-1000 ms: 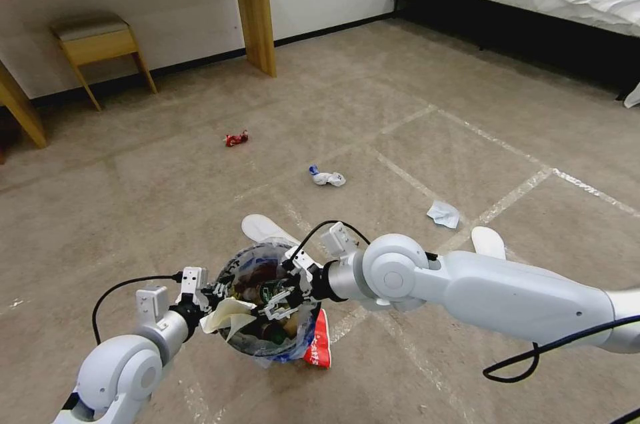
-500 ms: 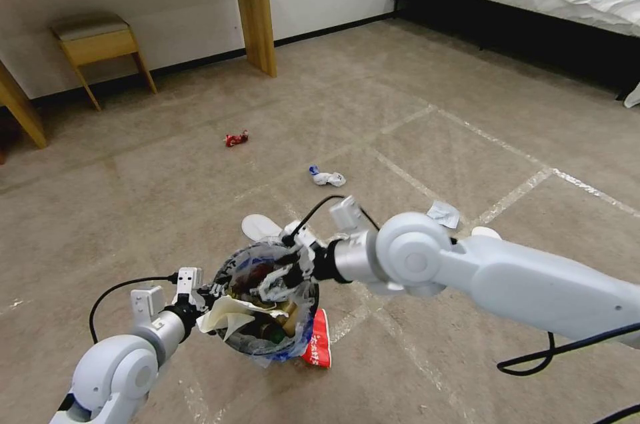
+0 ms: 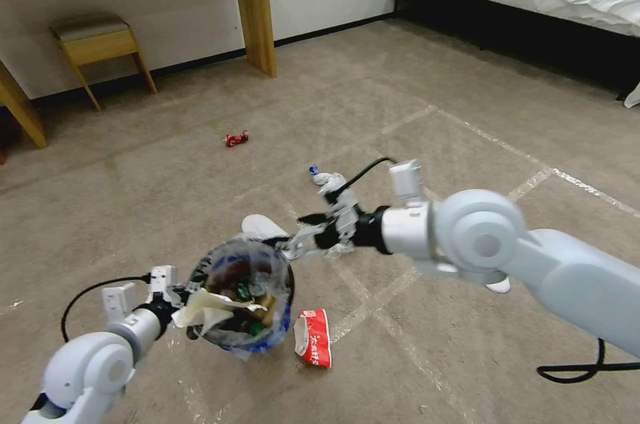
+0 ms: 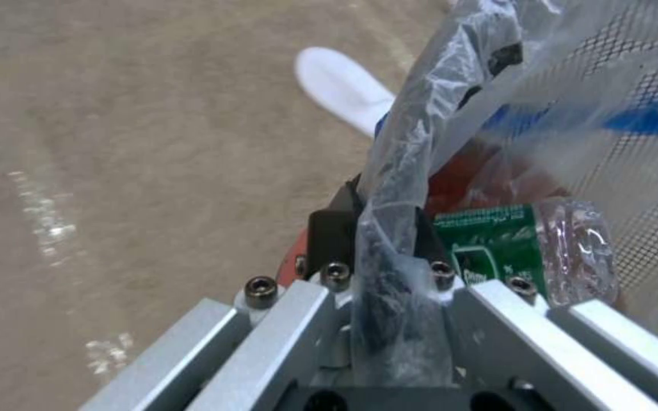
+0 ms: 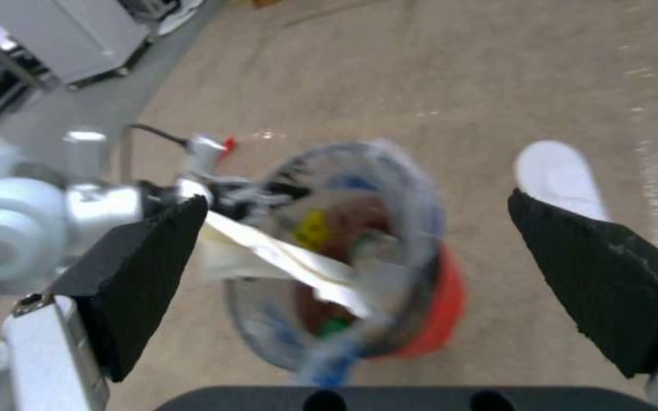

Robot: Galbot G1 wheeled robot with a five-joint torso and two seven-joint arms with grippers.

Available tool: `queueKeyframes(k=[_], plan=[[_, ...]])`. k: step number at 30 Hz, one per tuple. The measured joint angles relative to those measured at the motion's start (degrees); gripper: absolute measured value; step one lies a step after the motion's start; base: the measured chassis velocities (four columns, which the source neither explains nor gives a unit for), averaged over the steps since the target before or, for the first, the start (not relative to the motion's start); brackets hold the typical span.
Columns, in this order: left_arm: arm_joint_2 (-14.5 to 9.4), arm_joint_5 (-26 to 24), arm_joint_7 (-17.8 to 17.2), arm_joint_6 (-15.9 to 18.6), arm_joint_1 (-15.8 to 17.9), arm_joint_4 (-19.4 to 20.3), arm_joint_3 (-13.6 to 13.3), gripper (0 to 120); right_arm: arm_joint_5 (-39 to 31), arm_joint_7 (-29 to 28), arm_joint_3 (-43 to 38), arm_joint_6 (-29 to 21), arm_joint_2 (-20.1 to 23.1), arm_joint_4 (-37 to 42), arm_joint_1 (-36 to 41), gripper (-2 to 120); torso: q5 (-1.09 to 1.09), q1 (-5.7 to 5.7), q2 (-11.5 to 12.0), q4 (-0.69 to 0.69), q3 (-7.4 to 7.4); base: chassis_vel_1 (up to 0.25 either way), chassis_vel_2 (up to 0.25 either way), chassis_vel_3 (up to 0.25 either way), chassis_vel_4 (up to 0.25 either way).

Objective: Pick up the trash bin and place the garbage on the floor into it.

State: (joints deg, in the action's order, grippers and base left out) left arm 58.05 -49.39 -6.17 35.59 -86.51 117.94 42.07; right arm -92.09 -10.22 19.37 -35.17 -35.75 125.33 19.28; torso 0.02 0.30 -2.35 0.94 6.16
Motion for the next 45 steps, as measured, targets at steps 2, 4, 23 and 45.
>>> queueKeyframes(k=[2, 4, 23, 45], plan=[[-0.1, -0.21, -0.03, 0.02, -0.95, 0.06, 1.7, 1, 3.34, 1.68, -0.65, 0.53, 0.5, -0.64, 2.47, 100, -0.02, 0.0, 0.0, -0.01, 0.0, 0.0, 0.0, 0.0, 0.0], [-0.15, -0.39, -0.03, 0.02, -1.52, -0.08, 2.93, 1, 5.94, 2.68, -0.7, 1.0, 0.04, -1.74, 3.69, 100, -0.01, 0.0, 0.0, 0.0, 0.0, 0.0, 0.0, 0.0, 0.0], [1.12, 0.48, 2.53, -0.51, -7.46, -2.12, 10.92, 1, 25.62, 7.04, 8.95, 2.85, -14.92, -21.95, 9.1, 100, -0.02, 0.0, 0.0, -0.02, 0.0, 0.0, 0.0, 0.0, 0.0], [1.26, -1.1, 3.19, -1.29, -5.13, -2.99, 14.61, 1, -8.42, -28.31, 34.07, -6.66, -29.97, -39.28, -2.78, 100, -0.03, 0.01, 0.0, 0.01, 0.01, 0.0, 0.0, 0.0, 0.0]])
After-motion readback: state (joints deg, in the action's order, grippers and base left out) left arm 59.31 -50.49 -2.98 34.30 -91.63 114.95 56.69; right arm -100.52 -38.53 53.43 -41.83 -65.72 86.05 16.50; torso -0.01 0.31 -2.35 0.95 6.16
